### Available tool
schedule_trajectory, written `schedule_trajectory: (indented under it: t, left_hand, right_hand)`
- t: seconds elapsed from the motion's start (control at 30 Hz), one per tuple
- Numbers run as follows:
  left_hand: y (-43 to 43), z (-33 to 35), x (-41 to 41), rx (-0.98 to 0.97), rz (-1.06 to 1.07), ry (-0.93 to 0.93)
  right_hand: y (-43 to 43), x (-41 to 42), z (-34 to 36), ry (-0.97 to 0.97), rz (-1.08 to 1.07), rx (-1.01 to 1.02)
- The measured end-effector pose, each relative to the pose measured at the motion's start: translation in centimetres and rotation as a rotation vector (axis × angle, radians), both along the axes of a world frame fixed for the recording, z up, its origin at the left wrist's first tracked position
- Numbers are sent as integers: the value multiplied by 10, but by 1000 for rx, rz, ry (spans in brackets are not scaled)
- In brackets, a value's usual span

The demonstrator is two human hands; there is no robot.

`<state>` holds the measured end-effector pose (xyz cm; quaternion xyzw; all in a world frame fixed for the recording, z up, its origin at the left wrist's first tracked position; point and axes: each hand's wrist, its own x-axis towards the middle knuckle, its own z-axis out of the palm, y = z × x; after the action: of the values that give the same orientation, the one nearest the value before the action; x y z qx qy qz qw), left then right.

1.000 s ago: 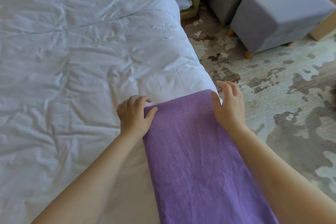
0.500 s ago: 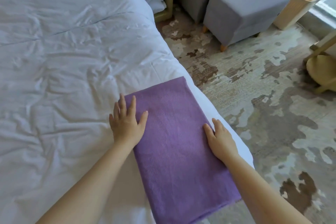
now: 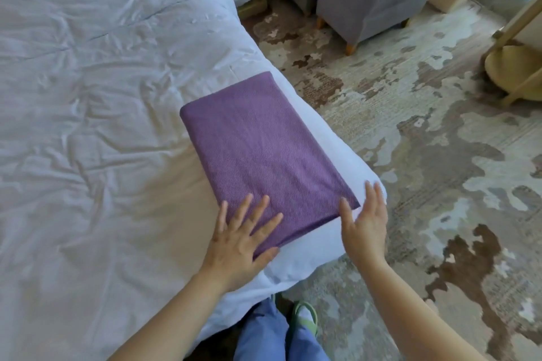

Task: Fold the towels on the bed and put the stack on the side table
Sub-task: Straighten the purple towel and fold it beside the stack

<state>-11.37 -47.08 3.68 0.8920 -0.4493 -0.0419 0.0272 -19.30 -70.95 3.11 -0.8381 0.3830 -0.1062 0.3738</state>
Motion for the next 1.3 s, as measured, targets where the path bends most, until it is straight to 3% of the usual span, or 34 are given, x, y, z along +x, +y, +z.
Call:
schedule_trajectory:
  t: [0.1, 0.17, 0.27, 0.33, 0.43, 0.5, 0.63, 0.73, 0.9, 0.97, 1.07, 1.13, 1.2, 1.3]
  left_hand:
    - [-8, 11, -5, 76, -168, 20]
    - [-8, 17, -1, 11, -243, 123]
    - [-5, 32, 21, -312, -174, 187]
    - [-5, 38, 54, -442, 6, 131]
    - [-13, 38, 114, -358, 233, 51]
    - [-18, 28, 156, -188, 338, 83]
    - [-31, -6, 217, 43, 268, 169]
    - [-42, -23, 252, 51, 225, 178]
    - [-55, -35, 302, 28, 374, 231]
    - [-57, -34, 324, -25, 485, 386]
    - [-52, -31, 351, -91, 645, 877]
    - [-46, -31, 362, -20, 716, 1126]
    - [-41, -36, 368, 27, 704, 1251]
    - [-38, -34, 367, -59, 656, 1380]
  right_hand:
    - [25, 4, 8, 88, 420, -202]
    - [33, 3, 0, 255, 481, -230]
    - [40, -2, -3, 61, 158, -85]
    - [44, -1, -3, -73, -128, 172]
    - [47, 15, -3, -160, -306, 706]
    - [49, 29, -6, -179, -336, 894]
    - [56, 51, -26, -226, -498, 978]
    - [65, 60, -39, -292, -553, 965]
    - [68, 66, -54, -293, -587, 952]
    - [65, 66, -58, -288, -636, 959]
    - [61, 65, -61, -226, -705, 992]
    - [60, 64, -61, -205, -692, 1076]
    - [59, 65, -59, -216, -657, 1147]
    - [54, 64, -48, -239, -644, 1116]
